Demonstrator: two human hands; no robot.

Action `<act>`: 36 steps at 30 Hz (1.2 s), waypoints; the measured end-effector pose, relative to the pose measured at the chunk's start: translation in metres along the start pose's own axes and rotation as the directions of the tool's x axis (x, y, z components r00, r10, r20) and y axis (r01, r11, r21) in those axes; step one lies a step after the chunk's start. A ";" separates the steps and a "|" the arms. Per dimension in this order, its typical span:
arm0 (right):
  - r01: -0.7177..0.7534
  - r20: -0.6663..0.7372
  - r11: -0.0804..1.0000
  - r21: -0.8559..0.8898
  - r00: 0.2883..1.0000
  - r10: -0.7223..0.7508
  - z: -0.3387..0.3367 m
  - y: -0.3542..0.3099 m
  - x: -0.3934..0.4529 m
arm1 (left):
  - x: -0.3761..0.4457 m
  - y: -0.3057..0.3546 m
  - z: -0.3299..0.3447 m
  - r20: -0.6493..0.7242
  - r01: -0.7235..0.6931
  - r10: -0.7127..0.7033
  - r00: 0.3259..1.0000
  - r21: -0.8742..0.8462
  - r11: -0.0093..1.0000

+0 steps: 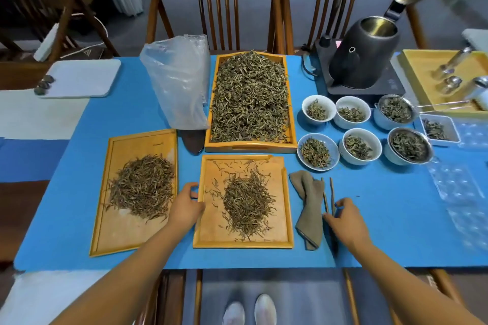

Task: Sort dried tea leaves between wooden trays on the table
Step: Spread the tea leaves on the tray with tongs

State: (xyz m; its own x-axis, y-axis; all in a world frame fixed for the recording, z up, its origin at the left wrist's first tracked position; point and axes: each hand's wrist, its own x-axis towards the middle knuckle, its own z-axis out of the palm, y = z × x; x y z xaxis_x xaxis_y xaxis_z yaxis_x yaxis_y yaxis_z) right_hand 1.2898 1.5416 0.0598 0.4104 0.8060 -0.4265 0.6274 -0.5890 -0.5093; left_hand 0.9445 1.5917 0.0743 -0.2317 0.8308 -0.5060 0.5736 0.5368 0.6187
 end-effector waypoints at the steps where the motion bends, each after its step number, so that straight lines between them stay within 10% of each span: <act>1: 0.015 -0.023 1.000 -0.007 1.000 -0.015 0.003 0.002 -0.001 | 0.000 -0.001 0.001 -0.007 -0.001 0.001 1.000 -0.002 1.000; 15: 0.194 -0.133 0.950 0.244 0.977 -0.165 -0.001 -0.014 -0.038 | 0.011 -0.026 -0.004 0.053 -0.041 0.052 0.997 -0.202 0.979; 22: 0.436 0.163 0.899 0.050 0.884 -0.438 0.022 -0.044 -0.077 | 0.011 -0.028 -0.003 0.049 -0.051 0.064 0.997 -0.221 0.974; 36: 0.592 0.273 0.793 -0.144 0.794 -0.543 0.067 -0.068 -0.090 | 0.012 -0.028 -0.006 0.118 -0.019 0.057 0.991 -0.300 0.954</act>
State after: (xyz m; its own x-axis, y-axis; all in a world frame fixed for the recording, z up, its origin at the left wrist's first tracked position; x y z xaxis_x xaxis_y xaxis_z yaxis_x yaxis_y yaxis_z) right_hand 1.1660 1.5053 0.0827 -0.1957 0.9439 -0.2661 0.8357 0.0185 -0.5489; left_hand 0.9214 1.5874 0.0546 -0.1041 0.8366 -0.5378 0.3155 0.5406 0.7799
